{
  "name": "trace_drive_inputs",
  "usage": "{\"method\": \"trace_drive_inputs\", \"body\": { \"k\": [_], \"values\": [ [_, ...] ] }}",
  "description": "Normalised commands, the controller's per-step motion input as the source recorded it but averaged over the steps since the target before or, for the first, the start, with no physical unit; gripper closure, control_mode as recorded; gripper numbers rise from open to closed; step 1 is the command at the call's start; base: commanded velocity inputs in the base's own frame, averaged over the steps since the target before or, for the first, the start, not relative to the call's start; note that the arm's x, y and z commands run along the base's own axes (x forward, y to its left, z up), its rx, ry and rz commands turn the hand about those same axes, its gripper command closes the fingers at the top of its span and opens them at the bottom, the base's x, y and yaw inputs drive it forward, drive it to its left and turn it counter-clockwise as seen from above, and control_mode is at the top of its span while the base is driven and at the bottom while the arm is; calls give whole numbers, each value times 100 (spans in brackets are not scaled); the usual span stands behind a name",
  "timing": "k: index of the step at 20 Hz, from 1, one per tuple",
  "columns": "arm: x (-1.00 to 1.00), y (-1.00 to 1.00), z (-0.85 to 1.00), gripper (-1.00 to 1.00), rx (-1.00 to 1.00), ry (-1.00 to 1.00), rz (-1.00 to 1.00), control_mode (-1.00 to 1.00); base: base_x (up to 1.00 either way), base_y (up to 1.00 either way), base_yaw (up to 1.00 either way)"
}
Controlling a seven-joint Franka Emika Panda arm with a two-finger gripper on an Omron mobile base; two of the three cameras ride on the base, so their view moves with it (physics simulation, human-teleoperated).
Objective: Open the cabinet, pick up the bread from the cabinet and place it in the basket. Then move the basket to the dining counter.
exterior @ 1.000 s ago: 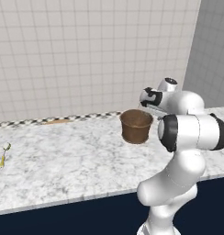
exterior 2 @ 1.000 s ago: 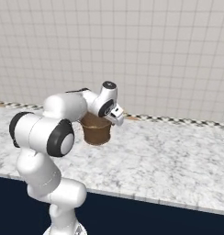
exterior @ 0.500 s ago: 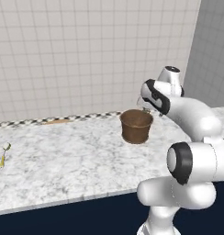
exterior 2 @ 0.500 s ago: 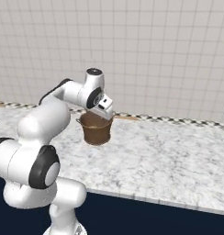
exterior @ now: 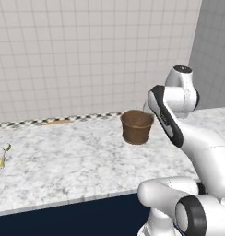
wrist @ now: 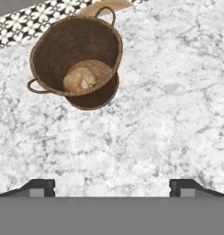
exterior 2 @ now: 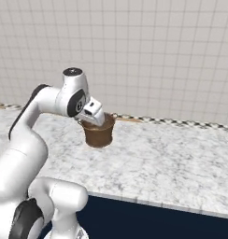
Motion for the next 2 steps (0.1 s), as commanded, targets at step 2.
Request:
{"method": "trace_drive_inputs", "body": {
  "k": [2],
  "values": [
    [-100, 0, 30, -100, -10, -3, 5, -100, 0, 0, 0]
  ]
}}
